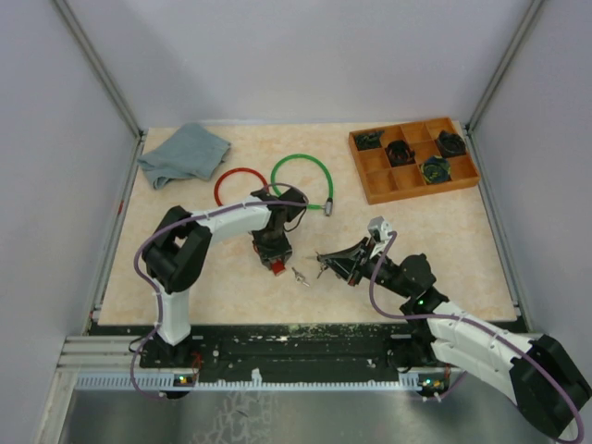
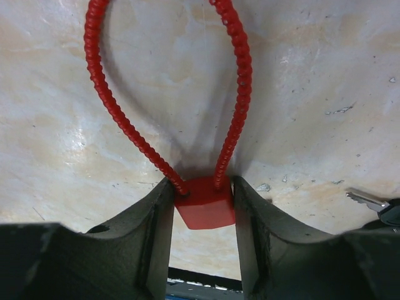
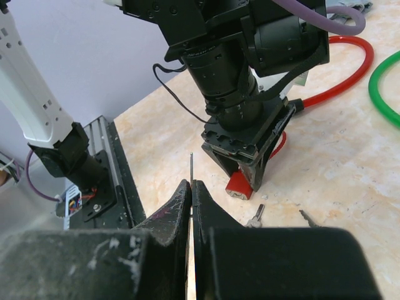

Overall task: Unlock with the key
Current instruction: Pick up the lock from the center of the board.

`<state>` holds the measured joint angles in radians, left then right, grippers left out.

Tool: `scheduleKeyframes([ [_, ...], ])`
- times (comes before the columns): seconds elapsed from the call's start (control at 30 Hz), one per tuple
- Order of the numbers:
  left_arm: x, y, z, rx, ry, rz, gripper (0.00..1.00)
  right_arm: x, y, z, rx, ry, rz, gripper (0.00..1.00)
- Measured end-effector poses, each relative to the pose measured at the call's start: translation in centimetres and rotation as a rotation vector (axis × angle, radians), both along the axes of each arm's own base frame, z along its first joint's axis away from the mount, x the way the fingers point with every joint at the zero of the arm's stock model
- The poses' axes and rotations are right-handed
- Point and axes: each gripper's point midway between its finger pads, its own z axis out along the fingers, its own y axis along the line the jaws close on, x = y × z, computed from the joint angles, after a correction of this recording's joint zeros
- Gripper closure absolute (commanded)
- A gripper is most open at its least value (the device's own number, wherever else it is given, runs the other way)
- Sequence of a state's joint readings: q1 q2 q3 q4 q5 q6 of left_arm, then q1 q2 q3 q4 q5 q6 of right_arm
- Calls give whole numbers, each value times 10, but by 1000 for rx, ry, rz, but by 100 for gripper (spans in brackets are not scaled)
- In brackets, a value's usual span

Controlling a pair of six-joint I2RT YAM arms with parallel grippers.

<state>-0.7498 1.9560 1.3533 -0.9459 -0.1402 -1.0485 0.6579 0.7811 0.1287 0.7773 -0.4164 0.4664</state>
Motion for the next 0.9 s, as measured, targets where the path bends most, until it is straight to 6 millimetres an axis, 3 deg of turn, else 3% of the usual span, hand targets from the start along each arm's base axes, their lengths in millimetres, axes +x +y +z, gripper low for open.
scheduleKeyframes([
  [0.3, -10, 4, 4, -7, -3, 21, 80, 0, 0, -5, -14, 18, -1, 100],
  [0.37, -11, 5, 12, -23, -20, 22, 97, 0, 0, -6, -16, 23, 0, 100],
  [0.4, -10, 5, 19, -37, -35, 23, 100, 0, 0, -7, -15, 28, 0, 100],
  [0.67, 5, -10, 84, -221, -224, 38, 100, -5, 12, -12, -35, 65, 27, 100],
  [0.9, 9, -17, 111, -361, -341, 39, 100, -8, 32, -3, -50, 40, 44, 100],
])
